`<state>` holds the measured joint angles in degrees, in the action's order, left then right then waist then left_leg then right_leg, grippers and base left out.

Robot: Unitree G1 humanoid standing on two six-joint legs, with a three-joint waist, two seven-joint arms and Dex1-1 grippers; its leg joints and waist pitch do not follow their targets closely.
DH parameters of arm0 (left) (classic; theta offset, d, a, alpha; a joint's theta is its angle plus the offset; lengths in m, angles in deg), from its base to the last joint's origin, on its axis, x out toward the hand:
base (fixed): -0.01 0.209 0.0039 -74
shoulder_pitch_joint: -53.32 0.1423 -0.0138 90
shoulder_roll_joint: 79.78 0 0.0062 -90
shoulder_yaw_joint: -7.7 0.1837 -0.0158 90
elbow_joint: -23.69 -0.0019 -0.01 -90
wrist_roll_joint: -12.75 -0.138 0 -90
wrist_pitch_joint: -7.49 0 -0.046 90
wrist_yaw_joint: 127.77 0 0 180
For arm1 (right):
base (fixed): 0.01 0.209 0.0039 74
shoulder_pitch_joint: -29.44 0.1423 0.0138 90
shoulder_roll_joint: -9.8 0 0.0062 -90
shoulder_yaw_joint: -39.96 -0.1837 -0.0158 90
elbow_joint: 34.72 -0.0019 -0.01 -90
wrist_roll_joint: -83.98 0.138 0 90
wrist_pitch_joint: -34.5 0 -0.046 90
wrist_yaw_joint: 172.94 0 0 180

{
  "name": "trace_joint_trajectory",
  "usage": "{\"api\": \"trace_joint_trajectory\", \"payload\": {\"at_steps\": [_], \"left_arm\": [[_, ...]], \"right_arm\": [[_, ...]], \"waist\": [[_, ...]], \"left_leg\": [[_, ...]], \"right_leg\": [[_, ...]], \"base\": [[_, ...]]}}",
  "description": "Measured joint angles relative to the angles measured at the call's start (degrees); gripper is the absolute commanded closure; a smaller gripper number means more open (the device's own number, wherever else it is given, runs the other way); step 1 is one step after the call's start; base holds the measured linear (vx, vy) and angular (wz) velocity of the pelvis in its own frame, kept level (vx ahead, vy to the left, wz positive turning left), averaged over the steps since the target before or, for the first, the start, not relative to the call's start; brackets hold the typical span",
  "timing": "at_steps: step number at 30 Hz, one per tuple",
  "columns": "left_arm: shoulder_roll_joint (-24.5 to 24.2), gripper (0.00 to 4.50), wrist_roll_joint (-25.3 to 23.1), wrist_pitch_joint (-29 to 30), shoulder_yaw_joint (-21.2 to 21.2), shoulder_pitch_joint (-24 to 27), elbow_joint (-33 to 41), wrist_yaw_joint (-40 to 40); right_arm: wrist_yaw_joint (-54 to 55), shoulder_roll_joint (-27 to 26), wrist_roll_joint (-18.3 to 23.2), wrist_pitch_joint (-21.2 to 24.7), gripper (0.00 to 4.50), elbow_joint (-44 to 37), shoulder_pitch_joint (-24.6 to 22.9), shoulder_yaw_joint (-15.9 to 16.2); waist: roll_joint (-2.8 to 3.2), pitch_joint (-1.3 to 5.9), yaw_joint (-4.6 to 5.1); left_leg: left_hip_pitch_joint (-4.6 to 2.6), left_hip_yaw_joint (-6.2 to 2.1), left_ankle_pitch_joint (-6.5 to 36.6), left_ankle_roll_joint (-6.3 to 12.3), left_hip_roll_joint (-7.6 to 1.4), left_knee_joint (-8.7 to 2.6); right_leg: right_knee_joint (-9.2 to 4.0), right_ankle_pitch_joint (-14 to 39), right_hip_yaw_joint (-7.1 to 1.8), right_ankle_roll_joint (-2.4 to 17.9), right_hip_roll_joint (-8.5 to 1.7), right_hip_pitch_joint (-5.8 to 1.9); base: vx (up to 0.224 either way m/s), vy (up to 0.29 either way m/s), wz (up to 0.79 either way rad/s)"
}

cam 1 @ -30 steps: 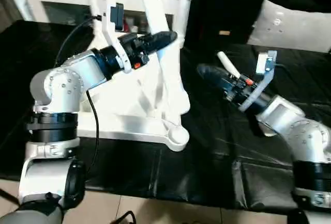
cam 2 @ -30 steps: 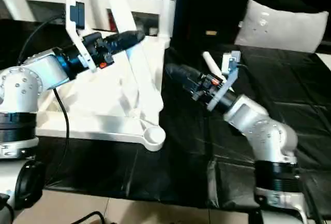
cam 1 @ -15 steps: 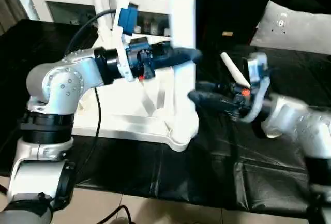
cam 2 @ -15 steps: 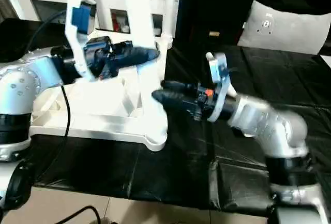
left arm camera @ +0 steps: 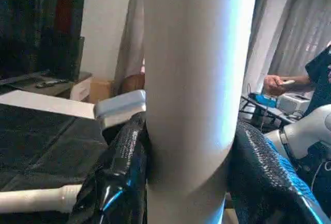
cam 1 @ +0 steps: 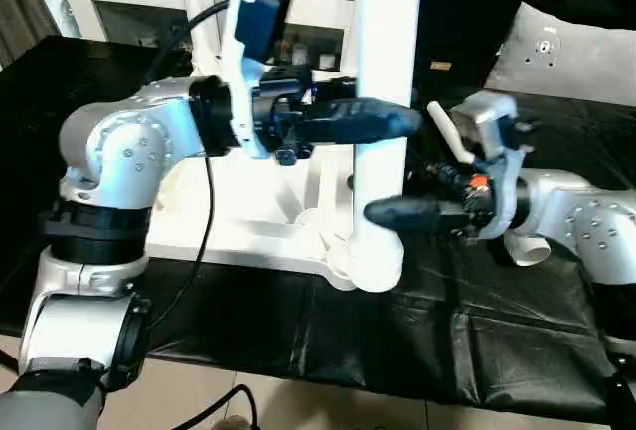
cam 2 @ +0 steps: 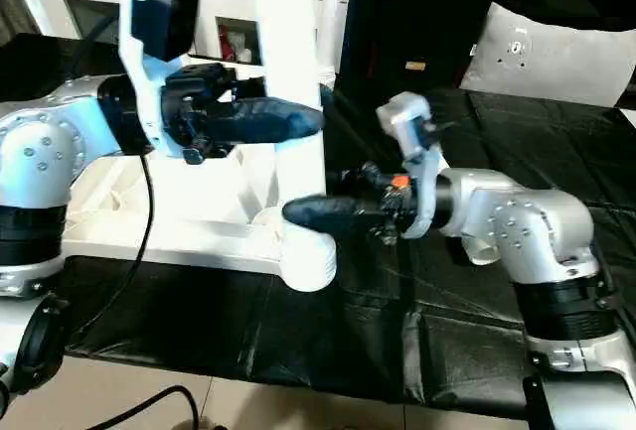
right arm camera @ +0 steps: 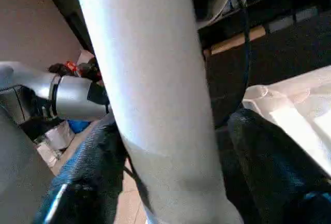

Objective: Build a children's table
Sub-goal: Pick table leg

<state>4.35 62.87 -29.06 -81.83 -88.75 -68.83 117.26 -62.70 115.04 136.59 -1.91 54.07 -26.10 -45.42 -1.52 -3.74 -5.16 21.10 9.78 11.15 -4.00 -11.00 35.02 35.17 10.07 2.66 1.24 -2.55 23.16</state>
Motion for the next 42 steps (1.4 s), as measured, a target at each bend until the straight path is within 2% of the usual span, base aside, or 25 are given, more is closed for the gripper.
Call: {"api": "trace_joint_trajectory", "payload": {"at_steps": [9, 13, 14, 15, 17, 21, 25, 40, 41, 42], "left_arm": [[-0.03, 2.68, -0.32, 0.01, 0.45, 0.0, -0.78, 0.92], [-0.02, 2.68, -0.55, -0.01, 0.52, 0.01, -1.2, 0.87], [-0.02, 2.68, -0.79, -0.01, 0.62, 0.0, -1.2, 0.92], [-0.08, 2.68, -1.16, -0.02, 0.79, 0.01, -1.22, 1.03], [-0.13, 2.68, -1.73, -0.18, 1.27, 0.0, -1.23, 1.05], [0.17, 2.68, -2.62, -0.86, 2.23, -0.48, -1.23, 0.83], [0.15, 2.68, -2.6, -0.85, 2.29, -0.66, -1.21, 1.2], [-0.25, 2.68, -2.93, -0.87, 4.57, -0.72, -1.13, 4.83], [-0.24, 2.68, -3.11, -0.91, 4.61, -0.73, -1.14, 4.87], [-0.24, 2.68, -3.25, -0.92, 4.67, -0.73, -1.15, 4.9]], "right_arm": [[-1.91, 0.27, -1.43, -0.55, 2.34, -0.51, 0.0, 1.37], [-2.29, 0.39, -2.32, -1.9, 2.4, -0.53, 0.01, 1.88], [-2.61, 0.4, -2.83, -2.38, 2.09, -0.52, 0.05, 2.14], [-2.89, 0.46, -3.62, -2.81, 2.09, -0.52, 0.12, 2.56], [-3.25, 0.64, -4.88, -2.99, 1.79, -0.25, 0.63, 3.18], [-4.0, 1.22, -8.0, -4.27, 1.45, -0.16, 1.76, 6.56], [-4.53, 1.27, -10.54, -6.87, 1.41, -0.14, 1.75, 7.74], [-8.89, 0.92, -9.95, -7.47, 1.41, -0.14, 1.75, 7.76], [-8.93, 0.92, -9.94, -7.46, 1.68, -0.14, 1.75, 7.77], [-8.97, 0.92, -9.92, -7.4, 1.68, -0.14, 1.75, 7.77]], "waist": [[0.0, 0.0, -0.01], [-0.01, 0.0, -0.02], [0.0, 0.0, -0.01], [-0.01, 0.0, 0.0], [-0.01, 0.0, 0.0], [-0.06, 0.02, 0.0], [-0.07, 0.01, 0.01], [-0.07, 0.01, 0.0], [-0.07, 0.01, 0.0], [-0.07, 0.01, 0.0]], "left_leg": [[0.01, 0.0, 0.0, 0.0, 0.0, 0.01], [0.0, 0.0, 0.0, 0.0, 0.0, 0.01], [0.0, 0.0, 0.0, 0.0, 0.0, 0.02], [0.0, 0.0, 0.0, 0.0, 0.0, 0.02], [0.0, 0.0, 0.0, 0.0, 0.0, 0.03], [0.0, 0.0, -0.01, 0.0, 0.0, 0.03], [0.0, 0.0, -0.01, 0.0, 0.0, 0.04], [-0.01, 0.0, -0.02, 0.02, 0.0, 0.08], [-0.01, 0.0, -0.02, 0.02, 0.0, 0.08], [-0.01, 0.0, -0.02, 0.02, 0.0, 0.08]], "right_leg": [[0.0, 0.0, 0.0, 0.0, 0.0, 0.0], [0.02, 0.0, 0.0, 0.01, -0.01, 0.0], [0.03, 0.0, 0.0, 0.0, -0.01, 0.0], [0.03, 0.0, 0.0, 0.01, -0.01, 0.0], [0.05, 0.0, -0.01, 0.0, -0.01, 0.0], [0.06, 0.0, 0.0, 0.0, -0.01, 0.0], [0.06, 0.0, 0.0, 0.0, -0.02, 0.0], [0.1, -0.01, 0.0, 0.02, -0.02, 0.0], [0.1, -0.01, 0.0, 0.02, -0.02, 0.0], [0.1, -0.01, 0.0, 0.02, -0.02, 0.0]], "base": [[0.0, 0.0, 0.0], [0.0, 0.0, 0.0], [0.0, 0.0, 0.0], [0.0, 0.0, 0.0], [0.0, 0.0, 0.0], [0.0, 0.0, 0.0], [0.0, 0.0, 0.0], [0.0, 0.0, 0.0], [0.0, 0.0, 0.0], [0.0, 0.0, 0.0]]}}
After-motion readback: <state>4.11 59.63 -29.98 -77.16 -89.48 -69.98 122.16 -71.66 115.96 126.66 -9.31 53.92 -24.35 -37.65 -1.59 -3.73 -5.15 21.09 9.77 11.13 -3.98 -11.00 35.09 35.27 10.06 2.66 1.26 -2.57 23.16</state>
